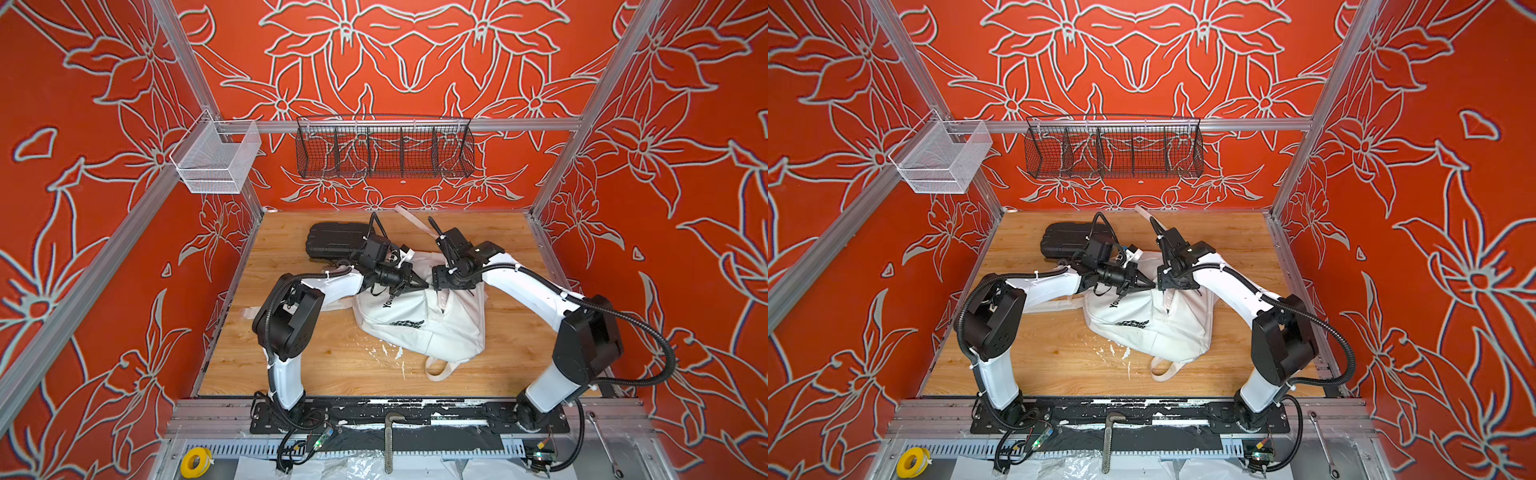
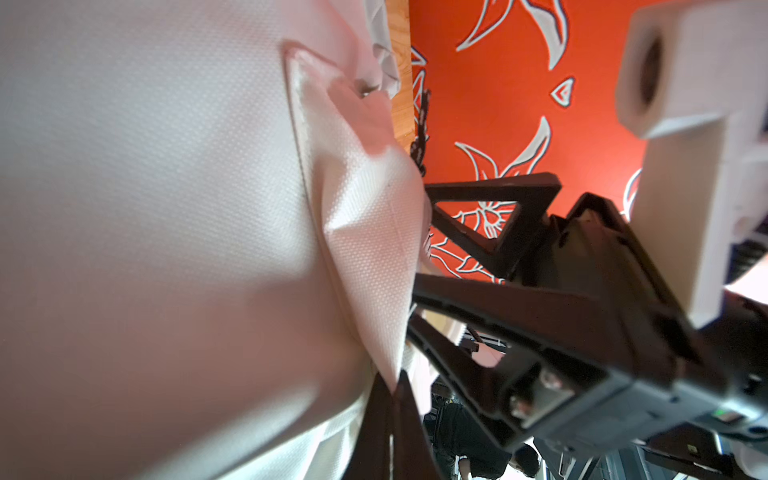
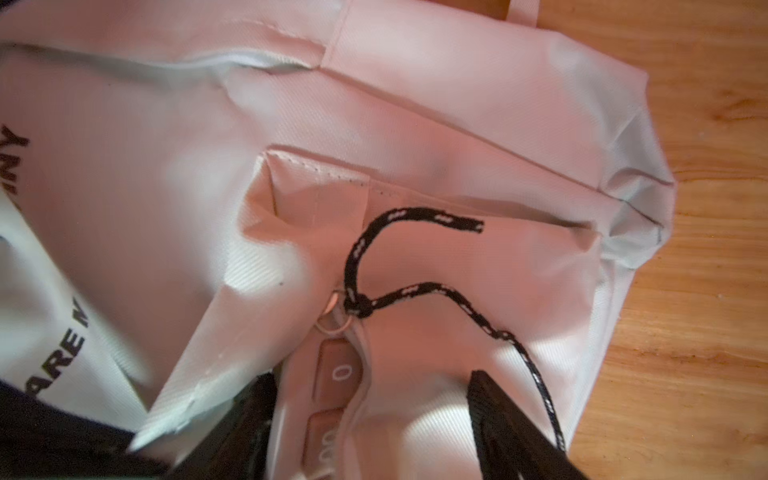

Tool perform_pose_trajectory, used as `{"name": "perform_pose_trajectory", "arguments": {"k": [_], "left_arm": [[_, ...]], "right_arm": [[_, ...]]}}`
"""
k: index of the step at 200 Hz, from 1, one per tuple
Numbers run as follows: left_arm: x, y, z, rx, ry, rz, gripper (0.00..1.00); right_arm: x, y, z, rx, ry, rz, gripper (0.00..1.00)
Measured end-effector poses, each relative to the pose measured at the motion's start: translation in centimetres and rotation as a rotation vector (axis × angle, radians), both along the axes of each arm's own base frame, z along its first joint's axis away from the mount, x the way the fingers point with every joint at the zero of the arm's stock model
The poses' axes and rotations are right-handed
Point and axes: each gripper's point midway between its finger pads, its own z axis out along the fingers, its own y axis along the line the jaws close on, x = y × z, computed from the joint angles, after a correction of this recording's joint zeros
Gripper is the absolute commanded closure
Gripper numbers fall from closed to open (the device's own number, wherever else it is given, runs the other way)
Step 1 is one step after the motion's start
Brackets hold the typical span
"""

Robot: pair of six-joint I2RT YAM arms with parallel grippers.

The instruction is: Pack the student bag

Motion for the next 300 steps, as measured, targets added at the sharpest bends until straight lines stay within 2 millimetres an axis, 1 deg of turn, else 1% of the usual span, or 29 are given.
{"name": "perform_pose_trajectory", "arguments": {"k": [17, 34, 43, 72, 101, 142, 165, 175, 224, 265, 281, 300], "left_arm": [[-0.4, 0.2, -0.7, 0.021, 0.027, 0.003, 1.0], [-0.6, 0.4, -1.2, 0.032, 0.046, 0.006, 1.0], [-0.6, 0.4, -1.3, 0.037, 0.051, 0.012, 1.0], [-0.2, 0.7, -2.1, 0.071, 0.086, 0.059, 1.0], [0.2, 0.8, -2.2, 0.065, 0.131, 0.103, 1.0], [1.3, 0.9, -2.7, 0.036, 0.198, 0.168, 1.0], [1.4, 1.0, -2.8, 0.058, 0.192, 0.162, 1.0], [1.3, 1.0, -2.6, 0.07, 0.18, 0.147, 1.0], [0.5, 0.6, -1.5, 0.049, 0.118, 0.062, 1.0], [0.1, 0.8, -1.3, 0.059, 0.085, 0.035, 1.0], [0.2, 0.9, -1.4, 0.064, 0.077, 0.035, 1.0], [0.1, 0.9, -1.5, 0.067, 0.076, 0.032, 1.0]], "right_arm": [[-0.7, 0.2, -1.2, 0.011, 0.027, 0.006, 0.27], [-0.9, 0.4, -1.9, 0.006, 0.038, 0.012, 0.27], [-0.8, 0.5, -2.4, -0.001, 0.047, 0.013, 0.27], [0.0, 1.1, -4.8, -0.017, 0.082, 0.007, 0.27], [0.6, 1.2, -6.0, -0.041, 0.105, -0.018, 0.27], [2.2, 0.9, -6.6, -0.129, 0.087, -0.06, 0.26], [2.5, 0.8, -6.0, -0.15, 0.08, -0.063, 0.26], [2.6, 0.9, -5.4, -0.136, 0.066, -0.062, 0.25], [1.8, 0.8, -3.3, -0.074, 0.066, -0.034, 0.24], [1.5, 1.6, -2.1, 0.003, 0.074, 0.009, 0.22], [1.5, 2.3, -1.0, 0.056, 0.05, 0.029, 0.21], [1.6, 3.0, 0.7, 0.116, 0.005, 0.06, 0.21]]}}
